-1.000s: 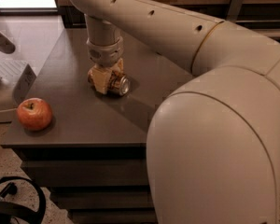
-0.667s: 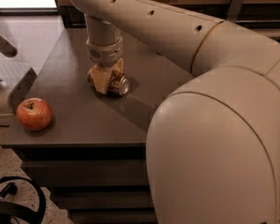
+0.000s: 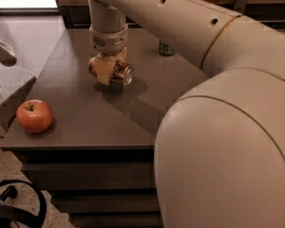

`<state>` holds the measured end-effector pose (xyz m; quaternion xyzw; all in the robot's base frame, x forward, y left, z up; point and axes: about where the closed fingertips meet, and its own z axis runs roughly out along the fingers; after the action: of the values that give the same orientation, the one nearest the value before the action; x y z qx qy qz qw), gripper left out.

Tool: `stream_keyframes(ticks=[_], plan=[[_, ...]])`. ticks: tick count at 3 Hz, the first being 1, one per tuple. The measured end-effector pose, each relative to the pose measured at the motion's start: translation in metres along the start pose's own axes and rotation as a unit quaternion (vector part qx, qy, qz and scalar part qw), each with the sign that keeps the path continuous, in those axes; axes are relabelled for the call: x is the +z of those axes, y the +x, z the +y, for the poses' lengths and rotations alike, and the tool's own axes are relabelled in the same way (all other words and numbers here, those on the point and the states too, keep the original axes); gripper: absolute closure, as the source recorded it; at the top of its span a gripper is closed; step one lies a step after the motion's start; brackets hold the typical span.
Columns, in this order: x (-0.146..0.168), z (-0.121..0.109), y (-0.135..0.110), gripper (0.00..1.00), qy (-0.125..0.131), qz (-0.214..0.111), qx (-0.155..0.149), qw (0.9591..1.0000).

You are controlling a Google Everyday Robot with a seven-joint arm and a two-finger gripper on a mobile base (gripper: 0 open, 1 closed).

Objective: Place orange can upright

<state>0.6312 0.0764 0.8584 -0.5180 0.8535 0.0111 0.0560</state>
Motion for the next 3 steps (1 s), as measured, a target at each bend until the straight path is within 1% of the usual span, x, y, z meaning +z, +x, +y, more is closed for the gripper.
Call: stream_keyframes(ticks=[1,2,3], plan=[[-0.02,-0.005,0.002,1.0,0.0,-0.034,-0.018,0.9993],[-0.038,-0.007,0.006,1.0,-0.007,-0.086,-0.037,0.9955],[-0.052,-0.008,0.008,1.0,-0.018,-0.146,-0.057,0.9875]])
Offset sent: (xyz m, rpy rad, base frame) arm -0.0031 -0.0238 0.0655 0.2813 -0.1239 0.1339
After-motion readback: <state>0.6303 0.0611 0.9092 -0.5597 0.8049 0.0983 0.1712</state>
